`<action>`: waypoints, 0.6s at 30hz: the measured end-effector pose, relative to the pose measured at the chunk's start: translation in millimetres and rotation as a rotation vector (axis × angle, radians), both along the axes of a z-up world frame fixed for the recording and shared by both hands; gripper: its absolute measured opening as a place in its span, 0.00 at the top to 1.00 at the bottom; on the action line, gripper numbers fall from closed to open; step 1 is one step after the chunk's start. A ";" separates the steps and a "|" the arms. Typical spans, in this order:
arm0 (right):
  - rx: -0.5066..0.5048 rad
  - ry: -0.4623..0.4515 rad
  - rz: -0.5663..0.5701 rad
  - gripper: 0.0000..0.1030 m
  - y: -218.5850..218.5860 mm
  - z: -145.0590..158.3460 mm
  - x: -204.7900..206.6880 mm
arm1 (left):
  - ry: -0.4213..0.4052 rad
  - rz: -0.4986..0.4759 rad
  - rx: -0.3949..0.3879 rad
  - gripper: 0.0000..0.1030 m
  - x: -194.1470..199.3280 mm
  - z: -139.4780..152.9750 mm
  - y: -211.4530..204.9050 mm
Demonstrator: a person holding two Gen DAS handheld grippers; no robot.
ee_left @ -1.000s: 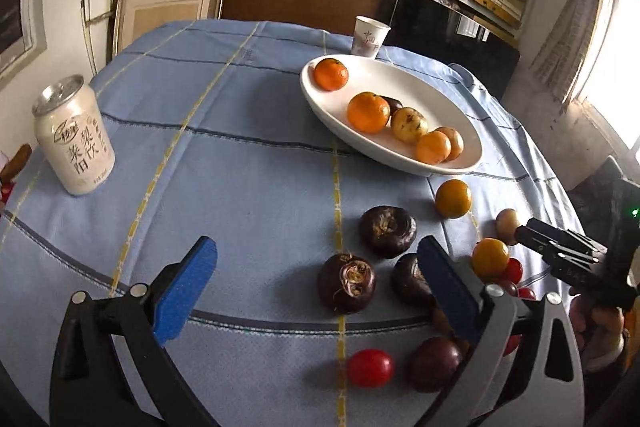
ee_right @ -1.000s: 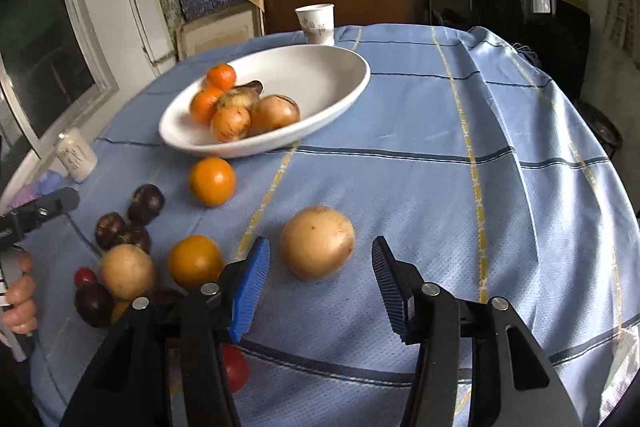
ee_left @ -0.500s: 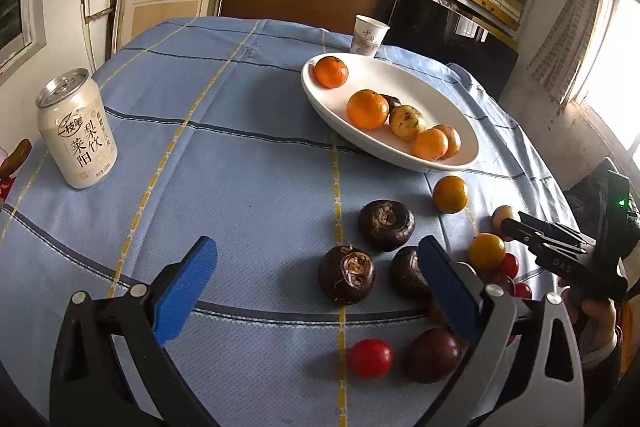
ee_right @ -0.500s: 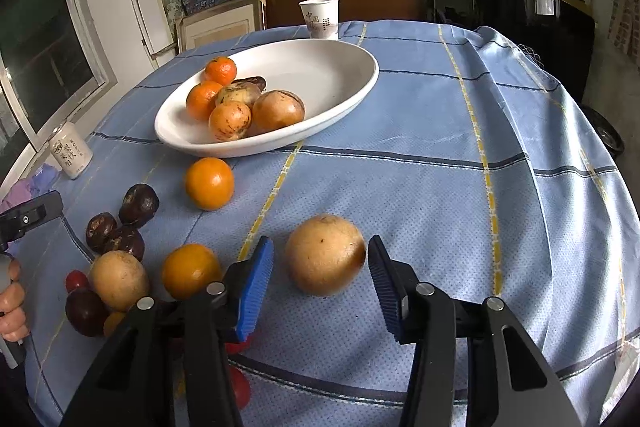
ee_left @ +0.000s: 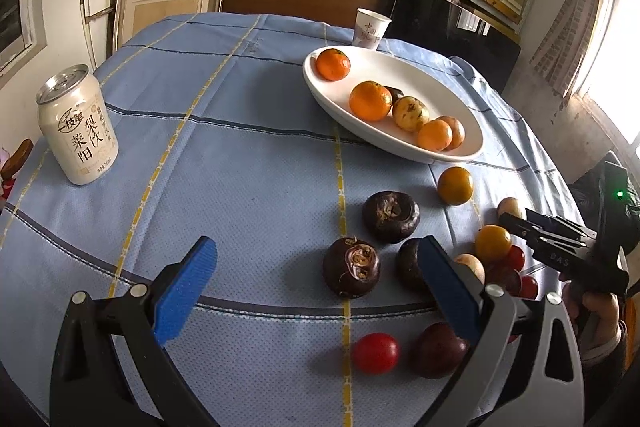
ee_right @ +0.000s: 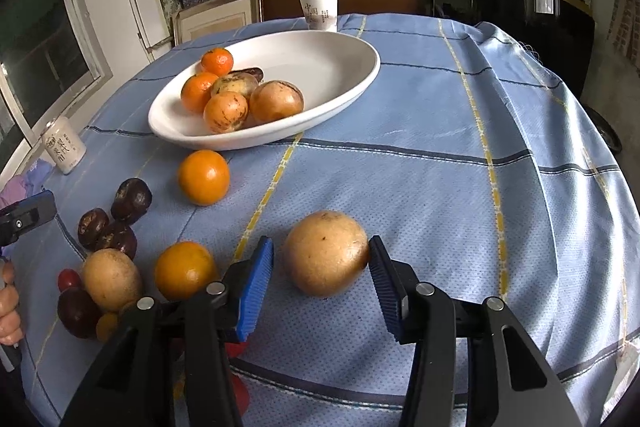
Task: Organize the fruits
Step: 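Move the right tool to a pale yellow round fruit and grasp it, then grasp a red tomato with the left tool while the right tool lifts the yellow fruit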
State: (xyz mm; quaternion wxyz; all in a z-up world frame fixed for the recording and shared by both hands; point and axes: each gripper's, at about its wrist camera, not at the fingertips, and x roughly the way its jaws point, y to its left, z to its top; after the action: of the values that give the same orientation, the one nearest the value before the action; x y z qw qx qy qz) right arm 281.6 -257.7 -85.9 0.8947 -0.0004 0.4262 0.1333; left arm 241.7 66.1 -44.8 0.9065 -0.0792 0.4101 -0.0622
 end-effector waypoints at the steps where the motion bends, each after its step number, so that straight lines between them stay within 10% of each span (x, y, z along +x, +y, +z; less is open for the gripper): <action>1: -0.003 0.003 -0.002 0.53 0.3 -0.8 0.4 | 0.000 0.000 0.000 0.05 -0.1 0.2 -0.2; 11: -0.012 -0.002 -0.011 0.58 0.2 -1.6 -0.4 | -0.003 -0.011 0.012 0.05 -2.8 0.2 0.1; 18: -0.011 0.001 -0.010 0.58 -1.5 -1.5 -3.6 | -0.061 -0.351 0.033 0.06 -30.5 9.9 -23.8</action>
State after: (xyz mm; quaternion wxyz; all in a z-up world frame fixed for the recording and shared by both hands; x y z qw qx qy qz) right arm 278.0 -259.2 -87.5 0.8950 -0.0031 0.4276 0.1266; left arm 211.2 42.3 -34.8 0.8948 0.0104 0.3909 -0.2153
